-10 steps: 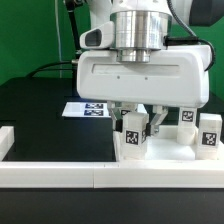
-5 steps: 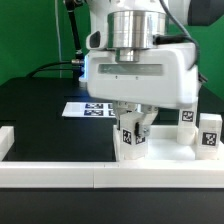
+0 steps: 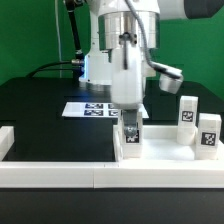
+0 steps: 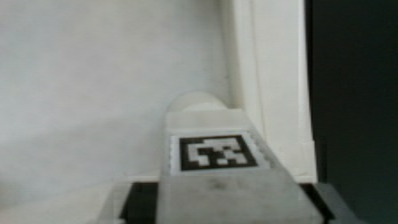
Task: Assemble square table
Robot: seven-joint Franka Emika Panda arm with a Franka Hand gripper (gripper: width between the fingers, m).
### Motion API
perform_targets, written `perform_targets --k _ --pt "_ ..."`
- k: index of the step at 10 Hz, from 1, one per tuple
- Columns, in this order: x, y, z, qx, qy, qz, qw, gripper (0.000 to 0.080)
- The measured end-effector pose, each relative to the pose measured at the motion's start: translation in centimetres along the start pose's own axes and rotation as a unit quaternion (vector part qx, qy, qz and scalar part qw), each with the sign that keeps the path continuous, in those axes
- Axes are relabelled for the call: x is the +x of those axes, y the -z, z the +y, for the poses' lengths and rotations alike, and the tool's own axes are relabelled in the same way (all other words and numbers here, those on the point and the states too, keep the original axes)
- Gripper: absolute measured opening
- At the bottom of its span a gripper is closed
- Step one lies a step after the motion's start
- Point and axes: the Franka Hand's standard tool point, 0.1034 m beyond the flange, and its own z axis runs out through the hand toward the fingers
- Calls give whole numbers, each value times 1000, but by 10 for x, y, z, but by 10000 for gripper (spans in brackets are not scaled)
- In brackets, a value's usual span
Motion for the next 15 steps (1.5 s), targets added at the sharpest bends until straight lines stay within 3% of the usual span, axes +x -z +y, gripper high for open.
perform_targets --k 1,3,4,5,6,7,11,13,14,15 --pt "-3 0 1 0 -73 -1 997 290" --pt "-3 -1 1 0 -95 -1 995 290" --pt "-3 -1 1 0 -73 -1 997 385" --pt "-6 -1 1 -2 -4 7 1000 520" --pt "-8 -1 2 -5 89 14 996 520" --pt "-10 -2 3 -9 199 20 980 622" --pt "-10 -2 4 -14 344 19 939 648" --pt "-6 -3 2 -21 528 24 849 649" --pt "-9 -4 4 -22 577 24 816 649" --pt "-11 -4 4 -23 591 25 806 649"
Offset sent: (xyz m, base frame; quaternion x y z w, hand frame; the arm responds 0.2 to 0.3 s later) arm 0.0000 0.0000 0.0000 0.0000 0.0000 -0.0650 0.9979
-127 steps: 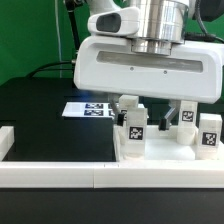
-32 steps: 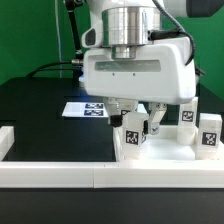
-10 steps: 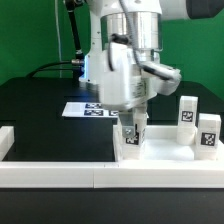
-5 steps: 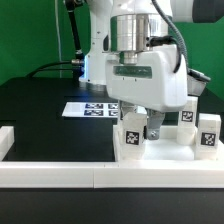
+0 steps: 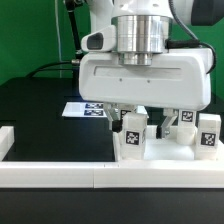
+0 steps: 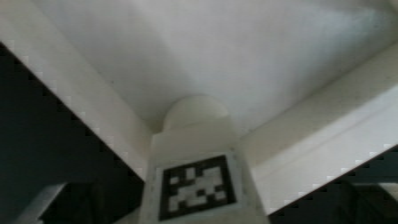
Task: Assemble square table
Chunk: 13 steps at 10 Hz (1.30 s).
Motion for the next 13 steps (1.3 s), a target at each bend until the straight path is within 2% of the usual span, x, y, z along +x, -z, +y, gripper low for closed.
perform_targets --k 2,3,4,8,9,11,13 --pt "1 0 1 0 -15 0 1000 623" --pt "1 0 1 0 -22 0 1000 438" --pt "1 0 3 -1 -39 0 999 287" --pt "1 0 3 -1 -183 -1 983 288" --pt "2 1 3 -4 -219 -9 976 288" --pt "3 2 4 -6 -313 -14 950 288" --pt "5 3 5 -6 -406 -24 913 288"
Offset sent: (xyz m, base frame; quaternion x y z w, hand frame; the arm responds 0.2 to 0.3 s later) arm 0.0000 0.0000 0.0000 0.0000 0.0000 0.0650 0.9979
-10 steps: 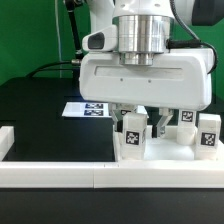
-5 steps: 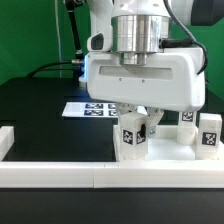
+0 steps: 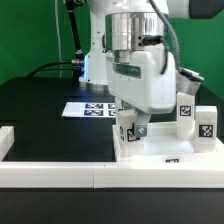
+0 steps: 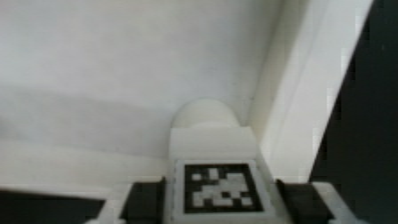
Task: Assemble square table
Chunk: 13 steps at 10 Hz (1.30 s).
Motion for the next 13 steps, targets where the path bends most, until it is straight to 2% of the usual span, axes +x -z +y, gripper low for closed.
perform_targets --k 2,4,10,13 --pt "-1 0 -1 4 -128 -10 992 288" --pt "-5 -2 -1 6 -244 -13 970 288" --pt "3 -6 7 -10 -360 -7 933 297" --pt "3 -6 9 -13 -360 -6 933 304"
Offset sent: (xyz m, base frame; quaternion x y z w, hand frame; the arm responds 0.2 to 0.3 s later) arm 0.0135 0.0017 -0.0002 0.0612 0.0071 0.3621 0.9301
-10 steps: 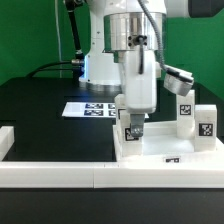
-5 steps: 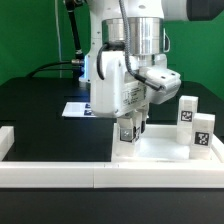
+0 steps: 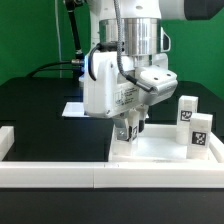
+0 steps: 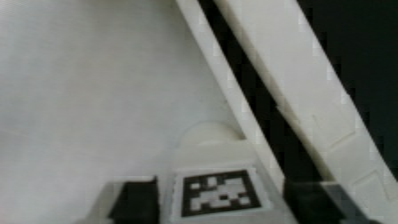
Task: Assemble square table
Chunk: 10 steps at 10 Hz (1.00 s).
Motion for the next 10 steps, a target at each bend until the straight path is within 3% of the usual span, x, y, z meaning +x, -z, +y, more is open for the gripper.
perform_targets --k 1,2,3,6,10 --pt "-2 2 1 0 11 -2 1000 553" --pt "-3 8 1 2 23 -6 1000 553" --pt "-6 20 4 4 28 -14 999 630" --pt "-17 56 8 4 48 -39 998 646" --pt "-11 53 5 5 54 -35 998 648"
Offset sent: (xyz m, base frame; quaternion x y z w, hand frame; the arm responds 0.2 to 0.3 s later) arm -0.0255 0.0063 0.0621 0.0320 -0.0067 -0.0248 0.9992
